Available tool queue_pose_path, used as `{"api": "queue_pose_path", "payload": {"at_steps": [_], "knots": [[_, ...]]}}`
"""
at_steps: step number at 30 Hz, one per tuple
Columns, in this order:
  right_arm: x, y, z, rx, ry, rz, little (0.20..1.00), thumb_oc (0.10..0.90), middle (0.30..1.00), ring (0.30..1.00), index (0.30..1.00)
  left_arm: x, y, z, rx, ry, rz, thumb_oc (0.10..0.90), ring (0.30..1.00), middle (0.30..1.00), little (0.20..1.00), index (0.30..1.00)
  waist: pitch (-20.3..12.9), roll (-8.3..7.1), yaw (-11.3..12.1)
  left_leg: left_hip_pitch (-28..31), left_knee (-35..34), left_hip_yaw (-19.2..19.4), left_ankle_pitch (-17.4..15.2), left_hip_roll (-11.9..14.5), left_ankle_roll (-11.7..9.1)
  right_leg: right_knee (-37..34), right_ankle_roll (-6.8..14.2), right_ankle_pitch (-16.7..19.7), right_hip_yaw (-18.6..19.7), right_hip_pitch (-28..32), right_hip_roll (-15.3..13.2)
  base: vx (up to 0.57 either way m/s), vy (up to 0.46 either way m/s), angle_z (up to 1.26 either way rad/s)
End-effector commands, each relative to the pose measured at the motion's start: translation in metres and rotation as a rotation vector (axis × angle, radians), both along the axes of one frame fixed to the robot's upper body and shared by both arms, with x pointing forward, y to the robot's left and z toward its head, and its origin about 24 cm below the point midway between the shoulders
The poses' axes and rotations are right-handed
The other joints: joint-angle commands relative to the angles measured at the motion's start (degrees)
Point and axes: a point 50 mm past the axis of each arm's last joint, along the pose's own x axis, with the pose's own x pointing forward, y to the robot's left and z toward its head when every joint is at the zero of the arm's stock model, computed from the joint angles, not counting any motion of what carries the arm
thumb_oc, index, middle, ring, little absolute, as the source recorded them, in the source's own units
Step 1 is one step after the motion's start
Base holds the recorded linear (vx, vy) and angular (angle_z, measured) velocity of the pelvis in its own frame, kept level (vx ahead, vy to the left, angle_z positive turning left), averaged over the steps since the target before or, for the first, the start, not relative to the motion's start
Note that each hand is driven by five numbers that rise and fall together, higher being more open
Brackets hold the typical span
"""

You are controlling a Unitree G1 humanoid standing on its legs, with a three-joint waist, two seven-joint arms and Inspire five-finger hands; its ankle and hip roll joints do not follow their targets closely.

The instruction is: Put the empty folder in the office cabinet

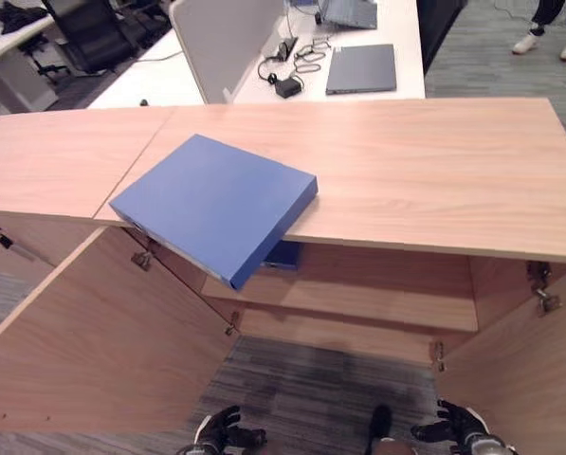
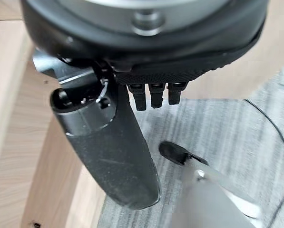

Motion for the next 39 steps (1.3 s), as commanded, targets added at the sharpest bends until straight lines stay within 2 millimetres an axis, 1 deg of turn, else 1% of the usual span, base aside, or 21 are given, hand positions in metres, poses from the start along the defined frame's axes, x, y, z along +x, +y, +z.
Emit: {"api": "queue_pose_path", "payload": {"at_steps": [1, 2, 3, 4, 5, 7, 8, 13, 14, 15, 17, 22, 27, 30, 31, 33, 34, 36, 37, 38, 39], "knots": [[0.024, -0.01, 0.013, -0.034, -0.089, -0.007, 0.9, 0.8, 0.9, 0.9, 0.9, 0.022, 0.018, 0.012, 0.063, -0.076, -0.018, 0.8, 0.9, 0.9, 0.9, 0.9, 1.5, -1.4, 1.6, -2.3, -0.4, 2.6, -5.8, -1.2, 4.4, 1.6, 4.8, -7.7, -0.1, 3.2, -3.8, 0.19, 0.053, 0.11], [0.026, -0.012, 0.015, -0.04, -0.098, -0.009, 0.9, 0.8, 0.9, 0.9, 0.9, 0.022, 0.018, 0.012, 0.064, -0.073, -0.027, 0.8, 0.9, 0.9, 0.9, 0.9, 1.3, -1.01, 2.1, -3.2, -4.7, 3.3, -6.1, -1.5, 4.7, 1.5, 5.3, -7.7, -0.1, 3.6, -3.7, 0.24, 0.089, 0.11], [0.021, -0.015, 0.015, -0.053, -0.076, -0.005, 0.9, 0.8, 0.9, 0.9, 0.9, 0.009, 0.02, 0.006, 0.092, -0.006, -0.051, 0.8, 0.9, 0.9, 0.9, 0.9, 1.0, -0.53, 2.7, -3.4, -8.9, 4.4, -5.7, -0.9, 4.9, 1.3, 5.8, -7.9, -0.1, 3.9, -3.6, 0.16, 0.092, 0.13], [0.025, -0.013, 0.014, -0.05, -0.073, 0.004, 0.9, 0.8, 0.9, 0.9, 0.9, 0.008, 0.022, 0.006, 0.093, -0.009, -0.057, 0.8, 0.9, 0.9, 0.9, 0.9, 0.8, -0.57, 3.0, -2.9, -10.0, 3.9, -5.6, -1.4, 4.6, 1.5, 5.9, -8.3, 0.8, 3.8, -3.5, 0.11, 0.063, 0.15], [0.025, -0.009, 0.013, -0.04, -0.081, 0.008, 0.9, 0.8, 0.9, 0.9, 0.9, 0.012, 0.02, 0.008, 0.087, -0.025, -0.061, 0.8, 0.9, 0.9, 0.9, 0.9, 0.6, -0.71, 3.0, -2.3, -11.1, 3.3, -5.7, -1.4, 4.7, 1.5, 5.9, -8.3, 1.6, 4.2, -3.4, 0.09, 0.043, -0.02], [0.025, -0.005, 0.012, -0.031, -0.085, 0.011, 0.9, 0.8, 0.9, 0.9, 0.9, 0.012, 0.019, 0.008, 0.081, -0.027, -0.061, 0.8, 0.9, 0.9, 0.9, 0.9, 0.3, -0.62, 2.9, -1.6, -11.5, 2.9, -6.1, -1.8, 4.8, 1.4, 6.0, -8.3, 2.2, 4.6, -3.3, 0.09, 0.038, -0.22], [0.021, 0.001, 0.008, -0.013, -0.075, 0.009, 0.9, 0.8, 0.9, 0.9, 0.9, 0.006, 0.019, 0.005, 0.081, -0.005, -0.074, 0.8, 0.9, 0.9, 0.9, 0.9, -0.8, -0.84, 2.8, 0.4, -13.0, 3.1, -6.9, -2.4, 5.2, 1.2, 6.2, -8.1, 2.5, 5.4, -3.5, 0.13, 0.06, -0.31], [0.014, 0.019, -0.002, 0.032, -0.042, 0.046, 0.9, 0.8, 0.9, 0.9, 0.9, 0.0, 0.029, 0.006, 0.105, 0.013, -0.062, 0.8, 0.9, 0.9, 0.9, 0.9, -1.9, -1.5, 2.9, 5.3, -18.0, 5.9, -6.9, -3.0, 6.1, 1.5, 6.8, -7.3, 3.7, 5.7, -3.8, 0.1, 0.07, -0.26], [0.014, 0.019, -0.002, 0.032, -0.042, 0.046, 0.9, 0.8, 0.9, 0.9, 0.9, 0.0, 0.029, 0.006, 0.105, 0.013, -0.062, 0.8, 0.9, 0.9, 0.9, 0.9, -1.9, -1.51, 2.9, 5.4, -18.0, 5.9, -6.9, -3.0, 6.1, 1.5, 6.8, -7.3, 3.7, 5.8, -3.8, 0.04, 0.063, -0.13], [0.011, 0.025, -0.005, 0.038, -0.019, 0.074, 0.9, 0.8, 0.9, 0.9, 0.9, 0.0, 0.032, 0.007, 0.114, 0.01, -0.059, 0.8, 0.9, 0.9, 0.9, 0.9, -2.1, -1.81, 3.1, 6.2, -18.6, 6.5, -7.1, -3.2, 6.4, 1.6, 7.1, -7.1, 3.6, 5.7, -4.0, 0.04, 0.045, -0.15], [0.007, 0.028, -0.007, 0.043, -0.002, 0.086, 0.9, 0.8, 0.9, 0.9, 0.9, 0.0, 0.035, 0.007, 0.123, 0.013, -0.055, 0.8, 0.9, 0.9, 0.9, 0.9, -2.3, -2.14, 3.2, 6.7, -18.8, 6.5, -7.3, -3.4, 6.7, 1.7, 7.3, -7.0, 3.7, 5.9, -4.3, 0.05, 0.043, -0.03], [0.005, 0.029, -0.008, 0.049, 0.006, 0.094, 0.9, 0.8, 0.9, 0.9, 0.9, -0.001, 0.038, 0.008, 0.133, 0.016, -0.069, 0.8, 0.9, 0.9, 0.9, 0.9, -2.6, -2.72, 3.2, 7.5, -19.0, 6.5, -7.9, -3.9, 7.2, 2.2, 7.6, -7.1, 4.0, 6.2, -4.7, 0.03, 0.017, 0.04], [0.003, 0.026, -0.008, 0.045, 0.013, 0.085, 0.9, 0.8, 0.9, 0.9, 0.9, 0.001, 0.038, 0.009, 0.132, 0.003, -0.078, 0.8, 0.9, 0.9, 0.9, 0.9, -2.7, -2.97, 3.3, 8.1, -18.9, 6.7, -8.3, -4.0, 7.6, 3.8, 7.7, -7.6, 4.4, 6.0, -4.9, 0.01, 0.006, -0.01], [0.003, 0.026, -0.008, 0.046, 0.013, 0.085, 0.9, 0.8, 0.9, 0.9, 0.9, 0.006, 0.039, 0.012, 0.138, -0.025, -0.086, 0.8, 0.9, 0.9, 0.9, 0.9, -2.8, -3.0, 3.4, 8.3, -18.9, 6.5, -8.4, -4.0, 7.7, 4.1, 7.6, -7.9, 4.5, 6.0, -4.9, 0.0, 0.0, 0.0], [0.002, 0.025, -0.008, 0.045, 0.013, 0.082, 0.9, 0.8, 0.9, 0.9, 0.9, 0.012, 0.039, 0.015, 0.141, -0.052, -0.092, 0.8, 0.9, 0.9, 0.9, 0.9, -2.9, -3.01, 3.4, 8.3, -18.9, 6.4, -8.4, -4.0, 7.8, 4.1, 7.6, -7.9, 4.4, 6.0, -4.9, 0.0, 0.0, 0.0], [0.001, 0.024, -0.008, 0.042, 0.008, 0.068, 0.9, 0.8, 0.9, 0.9, 0.9, 0.034, 0.04, 0.03, 0.157, -0.179, -0.072, 0.8, 0.9, 0.9, 0.9, 0.9, -3.1, -3.22, 4.0, 8.2, -18.9, 6.1, -8.4, -4.0, 7.7, 3.9, 7.7, -7.9, 3.9, 6.3, -5.0, 0.0, 0.0, 0.0], [0.001, 0.024, -0.008, 0.042, 0.008, 0.068, 0.9, 0.8, 0.9, 0.9, 0.9, 0.034, 0.04, 0.03, 0.157, -0.178, -0.071, 0.8, 0.9, 0.9, 0.9, 0.9, -3.1, -3.23, 4.0, 8.2, -18.9, 6.0, -8.4, -4.0, 7.7, 3.9, 7.7, -7.9, 3.9, 6.3, -5.0, 0.0, 0.0, 0.0], [0.0, 0.024, -0.009, 0.044, -0.002, 0.05, 0.9, 0.8, 0.9, 0.9, 0.9, 0.053, 0.044, 0.048, 0.169, -0.321, -0.007, 0.8, 0.9, 0.9, 0.9, 0.9, -3.1, -3.56, 4.8, 8.1, -18.9, 5.4, -8.3, -4.0, 7.7, 3.8, 7.7, -7.9, 3.2, 6.7, -5.0, -0.01, -0.046, 0.08], [0.002, 0.028, -0.008, 0.051, -0.029, 0.034, 0.9, 0.8, 0.9, 0.9, 0.9, 0.065, 0.042, 0.065, 0.149, -0.462, 0.096, 0.8, 0.9, 0.9, 0.9, 0.9, -2.9, -4.03, 5.9, 7.6, -18.9, 4.8, -8.2, -3.9, 7.7, 3.9, 7.7, -8.1, 2.9, 6.8, -5.0, -0.02, -0.059, 0.12], [0.002, 0.028, -0.008, 0.051, -0.028, 0.034, 0.9, 0.8, 0.9, 0.9, 0.9, 0.064, 0.042, 0.065, 0.149, -0.46, 0.097, 0.8, 0.9, 0.9, 0.9, 0.9, -2.9, -4.03, 5.8, 7.7, -18.9, 4.8, -8.2, -3.9, 7.7, 3.9, 7.7, -8.1, 2.8, 6.8, -5.0, -0.03, -0.103, 0.15], [0.003, 0.032, -0.008, 0.055, -0.053, 0.016, 0.9, 0.8, 0.9, 0.9, 0.9, 0.068, 0.036, 0.081, 0.077, -0.59, 0.237, 0.8, 0.9, 0.9, 0.9, 0.9, -2.8, -4.62, 6.7, 7.3, -18.8, 4.2, -8.1, -3.8, 7.6, 3.7, 7.6, -8.2, 2.3, 7.1, -4.9, -0.02, -0.094, 0.28]]}}
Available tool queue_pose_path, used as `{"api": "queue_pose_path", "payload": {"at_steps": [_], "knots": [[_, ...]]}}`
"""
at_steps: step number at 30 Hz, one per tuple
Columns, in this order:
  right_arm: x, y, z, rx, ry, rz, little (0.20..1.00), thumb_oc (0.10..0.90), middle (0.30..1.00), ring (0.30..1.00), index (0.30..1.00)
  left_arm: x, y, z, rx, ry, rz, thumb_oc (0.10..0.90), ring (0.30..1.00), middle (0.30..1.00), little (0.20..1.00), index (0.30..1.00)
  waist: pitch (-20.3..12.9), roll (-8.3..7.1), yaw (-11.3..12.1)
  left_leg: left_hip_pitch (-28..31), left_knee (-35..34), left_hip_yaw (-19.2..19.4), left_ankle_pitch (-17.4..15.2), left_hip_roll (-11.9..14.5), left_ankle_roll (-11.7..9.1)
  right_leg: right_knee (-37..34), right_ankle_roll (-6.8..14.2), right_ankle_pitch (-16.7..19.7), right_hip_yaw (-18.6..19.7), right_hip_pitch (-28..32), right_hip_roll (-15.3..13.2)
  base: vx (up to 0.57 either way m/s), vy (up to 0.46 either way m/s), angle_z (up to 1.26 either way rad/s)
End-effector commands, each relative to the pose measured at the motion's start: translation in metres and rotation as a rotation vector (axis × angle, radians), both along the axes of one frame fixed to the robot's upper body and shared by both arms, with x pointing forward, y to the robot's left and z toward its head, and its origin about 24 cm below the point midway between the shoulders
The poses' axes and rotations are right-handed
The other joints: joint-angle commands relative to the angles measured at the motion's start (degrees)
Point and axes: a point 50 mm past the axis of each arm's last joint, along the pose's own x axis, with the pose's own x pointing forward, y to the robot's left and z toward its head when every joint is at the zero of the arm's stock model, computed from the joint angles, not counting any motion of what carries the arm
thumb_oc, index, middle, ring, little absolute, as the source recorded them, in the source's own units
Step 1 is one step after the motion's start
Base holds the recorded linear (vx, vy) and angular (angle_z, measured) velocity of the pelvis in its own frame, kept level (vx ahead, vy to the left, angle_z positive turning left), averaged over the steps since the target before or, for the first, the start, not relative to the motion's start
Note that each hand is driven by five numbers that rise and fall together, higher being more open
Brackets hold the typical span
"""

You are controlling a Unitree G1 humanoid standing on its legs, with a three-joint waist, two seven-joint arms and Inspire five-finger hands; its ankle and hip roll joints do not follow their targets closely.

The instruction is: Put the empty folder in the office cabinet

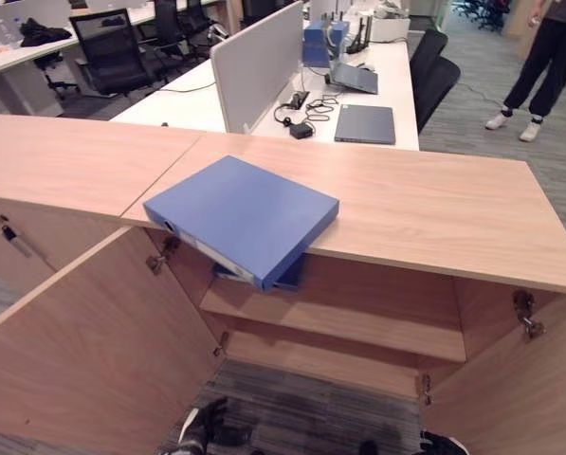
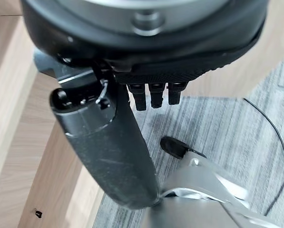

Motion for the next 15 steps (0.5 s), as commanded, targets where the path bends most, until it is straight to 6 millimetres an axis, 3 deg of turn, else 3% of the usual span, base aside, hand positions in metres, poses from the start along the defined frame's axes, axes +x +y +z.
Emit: {"api": "queue_pose_path", "payload": {"at_steps": [1, 2, 4, 5, 6, 8, 10, 11, 15], "knots": [[0.047, -0.002, 0.016, -0.036, -0.19, -0.005, 0.9, 0.8, 0.9, 0.9, 0.9, 0.054, 0.013, 0.052, -0.009, -0.386, 0.206, 0.8, 0.9, 0.9, 0.9, 0.9, 3.4, -0.55, 2.5, 0.4, 0.9, -1.6, -2.0, 0.9, -1.0, 3.7, 5.4, -9.8, -0.3, 5.9, -4.8, -0.06, -0.144, 0.29], [0.05, 0.001, 0.017, -0.05, -0.203, 0.0, 0.9, 0.8, 0.9, 0.9, 0.9, 0.062, 0.012, 0.074, 0.036, -0.499, 0.222, 0.8, 0.9, 0.9, 0.9, 0.9, 3.6, -0.84, 3.6, 0.2, 1.0, -1.6, -2.0, 1.2, -1.2, 3.2, 5.6, -9.2, -1.3, 5.8, -4.9, -0.06, -0.109, 0.24], [0.052, 0.005, 0.016, -0.055, -0.211, 0.013, 0.9, 0.8, 0.9, 0.9, 0.9, 0.07, 0.014, 0.092, 0.155, -0.575, 0.183, 0.8, 0.9, 0.9, 0.9, 0.9, 3.5, -1.16, 4.4, 0.2, 1.0, -1.3, -1.9, 1.5, -1.5, 2.4, 5.7, -8.9, -1.9, 6.1, -4.6, -0.03, -0.071, 0.02], [0.052, 0.005, 0.016, -0.055, -0.211, 0.013, 0.9, 0.8, 0.9, 0.9, 0.9, 0.07, 0.014, 0.092, 0.155, -0.575, 0.183, 0.8, 0.9, 0.9, 0.9, 0.9, 3.5, -1.15, 4.4, 0.2, 1.0, -1.3, -1.9, 1.5, -1.5, 2.4, 5.7, -8.9, -1.9, 6.1, -4.6, -0.01, -0.055, -0.02], [0.051, 0.008, 0.015, -0.067, -0.21, 0.027, 0.9, 0.8, 0.9, 0.9, 0.9, 0.078, 0.019, 0.113, 0.295, -0.658, 0.166, 0.8, 0.9, 0.9, 0.9, 0.9, 3.4, -1.29, 4.9, 0.3, 0.9, -1.0, -1.8, 1.8, -1.9, 2.0, 5.8, -8.9, -2.3, 6.3, -4.4, 0.0, -0.049, 0.01], [0.05, 0.009, 0.015, -0.072, -0.21, 0.034, 0.9, 0.8, 0.9, 0.9, 0.9, 0.08, 0.022, 0.119, 0.375, -0.677, 0.159, 0.8, 0.9, 0.9, 0.9, 0.9, 3.4, -1.39, 5.0, 0.5, 0.8, -0.8, -1.8, 1.9, -2.1, 1.8, 5.8, -8.9, -2.3, 6.6, -4.2, 0.0, -0.025, 0.01], [0.052, 0.01, 0.015, -0.085, -0.215, 0.045, 0.9, 0.8, 0.9, 0.9, 0.9, 0.085, 0.03, 0.138, 0.559, -0.744, 0.138, 0.8, 0.9, 0.9, 0.9, 0.9, 3.4, -1.44, 5.0, 0.6, 0.7, -0.6, -1.7, 2.1, -2.4, 1.6, 5.9, -9.0, -2.4, 6.9, -4.1, 0.0, -0.016, -0.01], [0.051, 0.01, 0.015, -0.105, -0.216, 0.059, 0.9, 0.8, 0.9, 0.9, 0.9, 0.089, 0.04, 0.155, 0.762, -0.794, 0.127, 0.8, 0.9, 0.9, 0.9, 0.9, 3.2, -1.31, 4.9, 0.9, 0.6, -0.3, -1.7, 2.3, -2.8, 1.4, 5.9, -9.0, -2.6, 7.2, -3.8, 0.0, 0.0, 0.0], [0.054, 0.011, 0.016, -0.115, -0.225, 0.072, 0.9, 0.8, 0.9, 0.9, 0.9, 0.094, 0.047, 0.178, 0.96, -0.872, 0.126, 0.8, 0.9, 0.9, 0.9, 0.9, 2.9, -0.98, 4.8, 1.4, 0.6, 0.0, -1.8, 2.5, -3.1, 1.2, 5.9, -9.2, -2.7, 7.8, -3.7, 0.01, -0.013, -0.05]]}}
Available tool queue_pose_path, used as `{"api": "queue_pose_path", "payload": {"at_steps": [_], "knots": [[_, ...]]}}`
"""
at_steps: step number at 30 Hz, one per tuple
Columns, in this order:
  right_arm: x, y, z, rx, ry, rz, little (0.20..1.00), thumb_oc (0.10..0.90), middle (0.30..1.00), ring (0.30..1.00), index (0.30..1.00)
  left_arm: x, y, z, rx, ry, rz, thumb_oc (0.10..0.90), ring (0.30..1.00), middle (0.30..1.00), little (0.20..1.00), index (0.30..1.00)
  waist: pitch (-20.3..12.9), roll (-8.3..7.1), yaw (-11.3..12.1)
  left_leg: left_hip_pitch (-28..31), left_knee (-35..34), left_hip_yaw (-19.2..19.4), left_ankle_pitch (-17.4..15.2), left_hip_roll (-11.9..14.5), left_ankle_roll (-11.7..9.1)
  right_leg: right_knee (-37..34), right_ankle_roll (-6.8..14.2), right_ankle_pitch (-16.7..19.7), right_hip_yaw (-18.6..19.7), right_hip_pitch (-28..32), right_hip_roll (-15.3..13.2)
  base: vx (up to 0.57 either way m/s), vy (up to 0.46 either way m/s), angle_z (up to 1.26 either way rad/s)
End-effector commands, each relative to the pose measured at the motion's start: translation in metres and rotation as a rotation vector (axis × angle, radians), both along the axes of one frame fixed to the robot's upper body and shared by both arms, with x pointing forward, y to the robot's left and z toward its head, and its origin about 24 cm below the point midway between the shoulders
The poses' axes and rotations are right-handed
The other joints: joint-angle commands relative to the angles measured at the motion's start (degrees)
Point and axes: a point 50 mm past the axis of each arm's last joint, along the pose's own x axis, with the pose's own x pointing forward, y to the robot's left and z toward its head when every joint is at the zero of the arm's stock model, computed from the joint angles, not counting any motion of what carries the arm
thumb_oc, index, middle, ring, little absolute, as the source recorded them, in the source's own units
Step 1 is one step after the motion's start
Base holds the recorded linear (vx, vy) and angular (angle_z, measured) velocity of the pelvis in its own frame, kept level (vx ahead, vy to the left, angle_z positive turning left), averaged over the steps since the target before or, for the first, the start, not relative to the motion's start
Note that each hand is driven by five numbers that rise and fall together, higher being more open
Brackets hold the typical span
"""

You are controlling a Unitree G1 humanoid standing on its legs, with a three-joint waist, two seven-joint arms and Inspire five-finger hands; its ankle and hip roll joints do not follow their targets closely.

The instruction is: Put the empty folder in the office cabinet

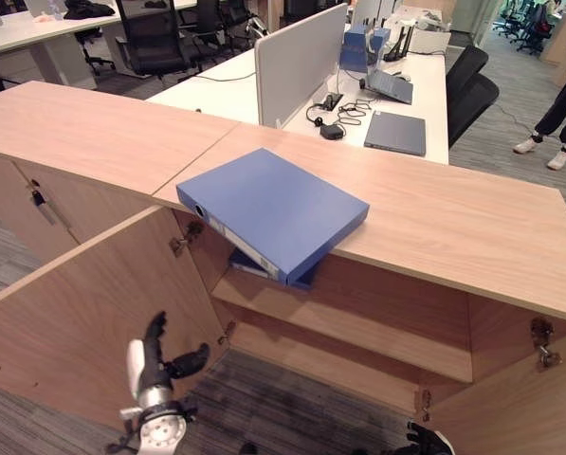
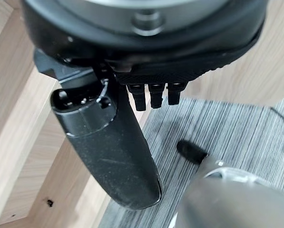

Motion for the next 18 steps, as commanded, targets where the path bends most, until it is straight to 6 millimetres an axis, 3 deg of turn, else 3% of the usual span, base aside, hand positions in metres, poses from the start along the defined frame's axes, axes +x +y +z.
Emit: {"api": "queue_pose_path", "payload": {"at_steps": [1, 2, 7, 18], "knots": [[0.05, -0.009, 0.018, -0.071, -0.164, 0.07, 0.9, 0.8, 0.9, 0.9, 0.9, 0.051, 0.0, 0.091, 0.384, -0.388, -0.086, 0.8, 0.9, 0.9, 0.9, 0.9, 2.6, 0.43, 1.1, 1.9, 0.7, 0.2, -2.3, 2.4, -3.0, 1.2, 6.1, -9.1, -1.7, 7.9, -3.6, 0.01, -0.008, -0.08], [0.05, -0.008, 0.018, -0.07, -0.164, 0.07, 0.9, 0.8, 0.9, 0.9, 0.9, 0.051, 0.0, 0.092, 0.388, -0.388, -0.086, 0.8, 0.9, 0.9, 0.9, 0.9, 2.7, 0.37, 1.1, 1.9, 0.7, 0.2, -2.3, 2.4, -3.0, 1.2, 6.1, -9.1, -1.7, 8.0, -3.6, 0.02, -0.002, -0.05], [0.048, -0.004, 0.017, -0.05, -0.15, 0.129, 0.9, 0.8, 0.9, 0.9, 0.9, 0.056, 0.007, 0.133, 0.749, -0.437, -0.131, 0.8, 0.9, 0.9, 0.9, 0.9, 2.0, 1.71, 0.2, 2.9, 0.8, 0.7, -2.7, 2.3, -3.1, 1.2, 6.1, -9.2, -1.1, 8.4, -3.7, 0.01, 0.008, -0.02], [0.041, -0.009, 0.016, -0.031, -0.131, 0.173, 0.9, 0.8, 0.9, 0.9, 0.9, 0.055, -0.001, 0.183, 1.047, -0.506, -0.301, 0.8, 0.9, 0.9, 0.9, 0.9, 1.4, 3.37, -1.5, 3.5, 0.7, 1.6, -2.7, 2.2, -3.3, 1.2, 6.3, -9.2, -0.4, 8.0, -3.6, 0.01, 0.003, -0.04]]}}
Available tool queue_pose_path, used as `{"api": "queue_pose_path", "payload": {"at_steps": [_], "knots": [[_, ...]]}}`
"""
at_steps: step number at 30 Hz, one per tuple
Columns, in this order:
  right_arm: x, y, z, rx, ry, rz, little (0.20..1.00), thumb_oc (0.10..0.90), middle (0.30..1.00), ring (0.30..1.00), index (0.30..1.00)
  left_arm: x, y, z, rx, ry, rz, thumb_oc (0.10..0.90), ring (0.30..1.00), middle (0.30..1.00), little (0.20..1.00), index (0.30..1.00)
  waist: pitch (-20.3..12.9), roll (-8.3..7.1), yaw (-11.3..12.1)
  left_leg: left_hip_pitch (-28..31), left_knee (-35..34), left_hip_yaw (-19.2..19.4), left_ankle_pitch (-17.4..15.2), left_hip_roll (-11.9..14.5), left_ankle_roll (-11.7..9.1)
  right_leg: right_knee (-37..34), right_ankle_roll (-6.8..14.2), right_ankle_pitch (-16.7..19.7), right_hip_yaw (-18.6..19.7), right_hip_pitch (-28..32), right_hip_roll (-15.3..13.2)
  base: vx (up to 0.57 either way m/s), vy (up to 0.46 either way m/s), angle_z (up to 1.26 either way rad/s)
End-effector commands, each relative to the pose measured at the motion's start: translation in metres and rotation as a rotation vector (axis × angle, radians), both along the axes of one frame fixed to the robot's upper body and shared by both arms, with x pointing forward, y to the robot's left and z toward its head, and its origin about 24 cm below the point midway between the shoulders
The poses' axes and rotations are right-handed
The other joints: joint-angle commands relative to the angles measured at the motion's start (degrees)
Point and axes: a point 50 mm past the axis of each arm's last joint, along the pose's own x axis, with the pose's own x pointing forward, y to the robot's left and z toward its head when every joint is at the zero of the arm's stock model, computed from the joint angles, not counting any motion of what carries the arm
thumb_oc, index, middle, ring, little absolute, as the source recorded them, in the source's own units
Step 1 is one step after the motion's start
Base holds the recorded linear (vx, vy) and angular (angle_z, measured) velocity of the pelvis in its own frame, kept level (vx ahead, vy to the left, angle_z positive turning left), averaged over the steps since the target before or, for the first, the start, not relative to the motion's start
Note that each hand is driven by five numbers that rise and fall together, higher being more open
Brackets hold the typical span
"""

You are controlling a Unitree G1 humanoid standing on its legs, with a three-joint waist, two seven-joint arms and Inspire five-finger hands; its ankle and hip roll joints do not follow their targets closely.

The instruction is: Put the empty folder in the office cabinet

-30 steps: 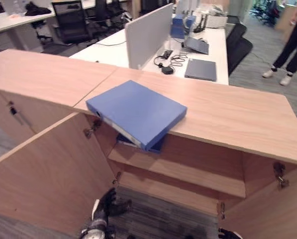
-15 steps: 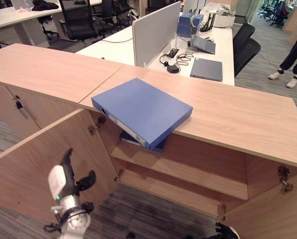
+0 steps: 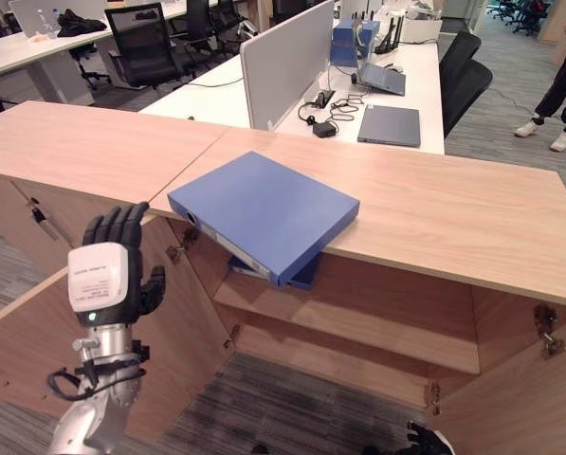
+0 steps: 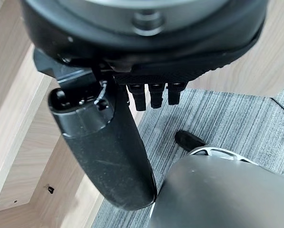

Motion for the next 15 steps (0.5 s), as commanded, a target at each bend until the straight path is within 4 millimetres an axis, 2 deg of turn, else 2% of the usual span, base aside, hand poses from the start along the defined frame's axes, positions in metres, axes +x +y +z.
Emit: {"api": "queue_pose_path", "payload": {"at_steps": [1, 5, 15], "knots": [[0.0417, -0.0091, 0.0156, -0.044, -0.124, 0.12, 0.9, 0.8, 0.9, 0.9, 0.9, 0.0168, -0.0069, 0.0676, 0.171, -0.236, -0.107, 0.8, 0.9, 0.9, 0.9, 0.9, 0.4, 0.19, -1.0, 1.1, 0.7, 0.0, -2.3, 2.3, -3.2, 1.2, 6.2, -9.3, -1.6, 6.9, -3.6, 0.01, 0.006, -0.12], [0.0414, -0.0116, 0.0167, -0.04, -0.128, 0.124, 0.9, 0.8, 0.9, 0.9, 0.9, 0.0192, -0.007, 0.0757, 0.248, -0.201, -0.143, 0.8, 0.9, 0.9, 0.9, 0.9, 0.1, 0.8, -2.0, 1.4, 0.6, 0.4, -2.3, 2.4, -3.2, 1.2, 6.2, -9.5, -1.3, 6.9, -3.4, 0.02, 0.001, -0.03], [0.0426, -0.0143, 0.0184, -0.038, -0.142, 0.103, 0.9, 0.8, 0.9, 0.9, 0.9, 0.0245, -0.0105, 0.0713, 0.24, -0.137, -0.186, 0.8, 0.9, 0.9, 0.9, 0.9, -0.1, 1.05, -3.0, 2.0, 0.7, 0.3, -2.6, 2.2, -3.1, 1.1, 6.1, -9.7, -0.8, 7.2, -3.3, 0.01, 0.002, 0.0]]}}
